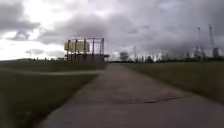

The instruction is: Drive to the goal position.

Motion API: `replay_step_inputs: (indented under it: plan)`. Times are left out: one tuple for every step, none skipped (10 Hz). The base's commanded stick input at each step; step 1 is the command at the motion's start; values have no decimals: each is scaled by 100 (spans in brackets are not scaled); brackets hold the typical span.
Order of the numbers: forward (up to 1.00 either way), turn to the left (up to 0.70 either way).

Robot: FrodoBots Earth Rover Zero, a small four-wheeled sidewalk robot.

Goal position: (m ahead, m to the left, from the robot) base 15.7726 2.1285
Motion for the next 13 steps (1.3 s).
replay_step_inputs:
  plan:
    - [100,0]
    - [100,0]
    - [100,0]
    - [100,0]
    - [100,0]
    - [100,0]
    - [100,0]
    - [100,0]
    - [100,0]
    - [100,0]
    - [100,0]
    - [100,0]
    - [100,-40]
